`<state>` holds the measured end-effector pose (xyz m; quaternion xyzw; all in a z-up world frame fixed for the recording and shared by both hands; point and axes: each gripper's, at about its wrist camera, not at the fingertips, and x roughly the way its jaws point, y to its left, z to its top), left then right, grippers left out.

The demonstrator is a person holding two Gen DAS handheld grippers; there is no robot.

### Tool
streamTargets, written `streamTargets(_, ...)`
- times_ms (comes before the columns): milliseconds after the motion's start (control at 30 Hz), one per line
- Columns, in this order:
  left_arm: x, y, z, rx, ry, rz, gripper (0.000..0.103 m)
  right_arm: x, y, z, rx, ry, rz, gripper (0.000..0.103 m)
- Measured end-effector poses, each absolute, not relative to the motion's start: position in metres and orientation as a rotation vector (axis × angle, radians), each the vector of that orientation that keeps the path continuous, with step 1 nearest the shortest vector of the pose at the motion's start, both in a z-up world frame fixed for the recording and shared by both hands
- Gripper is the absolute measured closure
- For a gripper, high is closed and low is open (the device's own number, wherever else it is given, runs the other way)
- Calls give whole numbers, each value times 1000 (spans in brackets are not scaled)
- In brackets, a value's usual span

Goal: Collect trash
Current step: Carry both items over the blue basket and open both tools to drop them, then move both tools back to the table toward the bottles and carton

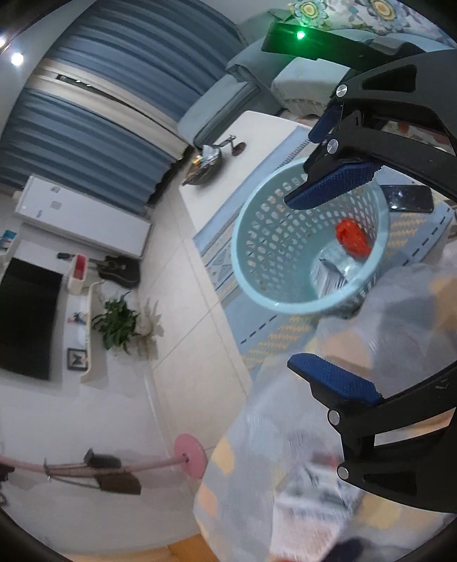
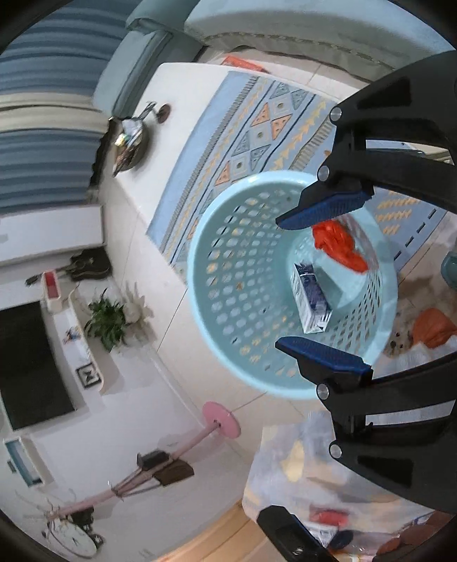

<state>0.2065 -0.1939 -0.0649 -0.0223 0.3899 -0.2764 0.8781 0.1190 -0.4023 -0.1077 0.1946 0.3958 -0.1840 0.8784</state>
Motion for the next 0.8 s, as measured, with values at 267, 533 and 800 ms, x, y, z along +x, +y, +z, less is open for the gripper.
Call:
streamTargets(267, 159, -113, -24, -73, 698, -446, 20, 108, -337, -60, 314, 703, -224, 40)
streamTargets(533, 112, -11, -4, -124, 641, -242, 20, 96, -252, -23, 226, 619, -22, 38)
streamTargets(800, 108, 113, -4, -114, 656, -13, 20, 107, -172, -16, 110, 612, 121, 36)
